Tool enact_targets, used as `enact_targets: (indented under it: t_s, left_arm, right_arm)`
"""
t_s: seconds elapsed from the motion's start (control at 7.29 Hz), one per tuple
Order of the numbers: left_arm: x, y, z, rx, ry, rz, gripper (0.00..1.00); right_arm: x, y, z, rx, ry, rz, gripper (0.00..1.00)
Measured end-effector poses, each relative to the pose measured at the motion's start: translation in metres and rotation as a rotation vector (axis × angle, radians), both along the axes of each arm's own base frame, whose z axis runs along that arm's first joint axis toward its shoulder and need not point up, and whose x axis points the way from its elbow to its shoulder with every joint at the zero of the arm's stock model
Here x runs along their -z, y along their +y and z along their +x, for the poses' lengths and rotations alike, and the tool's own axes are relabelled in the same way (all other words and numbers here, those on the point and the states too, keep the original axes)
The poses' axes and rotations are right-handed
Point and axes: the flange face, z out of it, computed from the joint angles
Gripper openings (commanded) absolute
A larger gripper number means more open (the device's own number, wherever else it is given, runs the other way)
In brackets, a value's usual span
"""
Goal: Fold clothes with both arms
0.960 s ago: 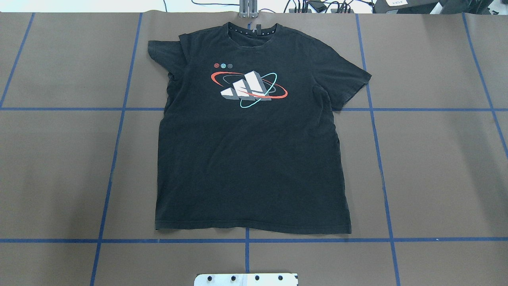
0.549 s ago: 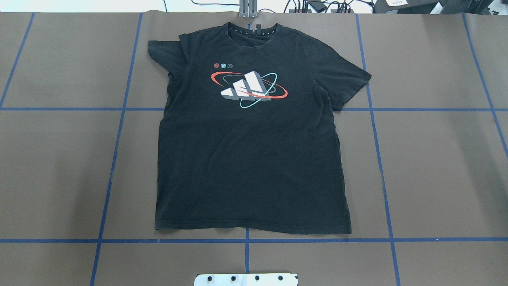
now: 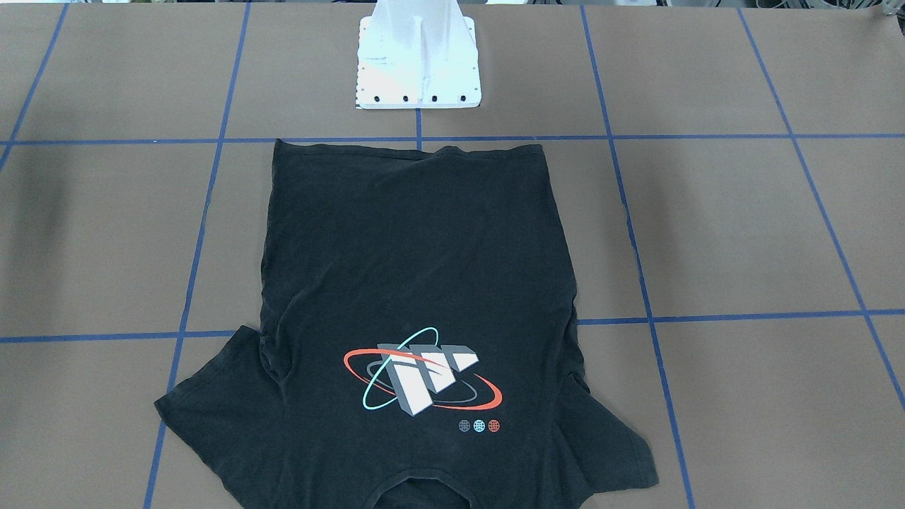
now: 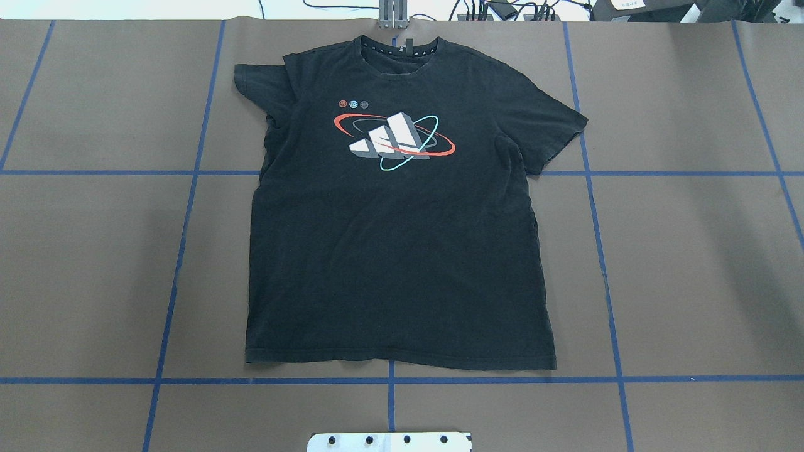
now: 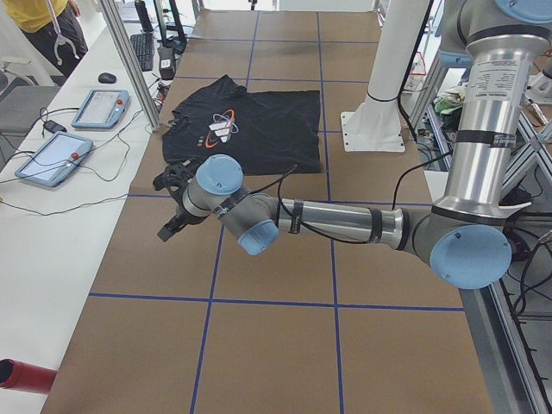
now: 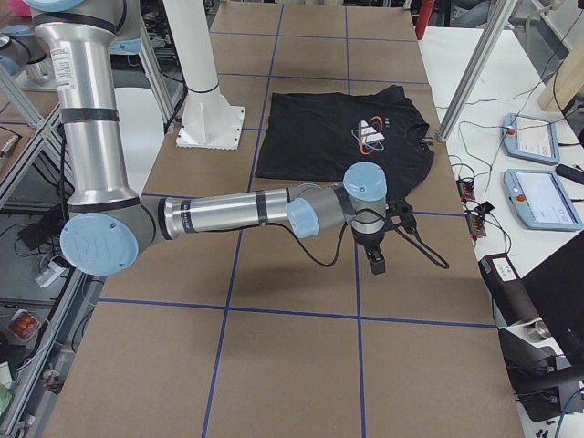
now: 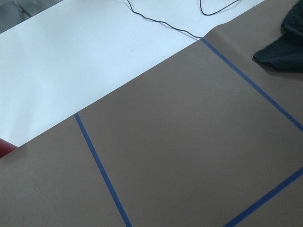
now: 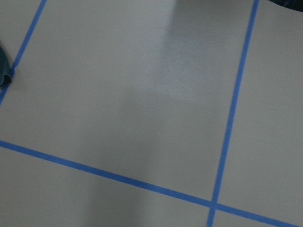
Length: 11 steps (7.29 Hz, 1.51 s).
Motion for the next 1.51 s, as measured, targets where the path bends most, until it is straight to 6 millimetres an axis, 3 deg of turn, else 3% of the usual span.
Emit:
enact_targets:
  t_s: [0.41,0.55,0.96,1.1,1.51]
  left_arm:
    - [0.008,-0.002,0.03,-0.024,0.036,0.023,1.0]
    - [0.008,-0.001,0.032,-0.029,0.038,0.024,1.0]
    - [0.006,0.0,0.034,-0.032,0.039,0.027,1.0]
    - [0.005,0.0,0.034,-0.033,0.039,0.027,1.0]
    - [0.003,0.0,0.034,-0.033,0.039,0.024,1.0]
  right_arm:
    - [0.078,-0.037,-0.144,-0.044,-0.057,-0.046,0.99]
    - [0.088,-0.045,-0.182,-0.099,-0.08,-0.06,0.98]
    - [0.057,-0.081,-0.25,-0.176,-0.173,-0.059,0.89]
    - [0.046,-0.087,-0.266,-0.197,-0.185,-0.063,0.87]
    - [0.041,-0.095,-0.303,-0.241,-0.18,-0.067,0.73]
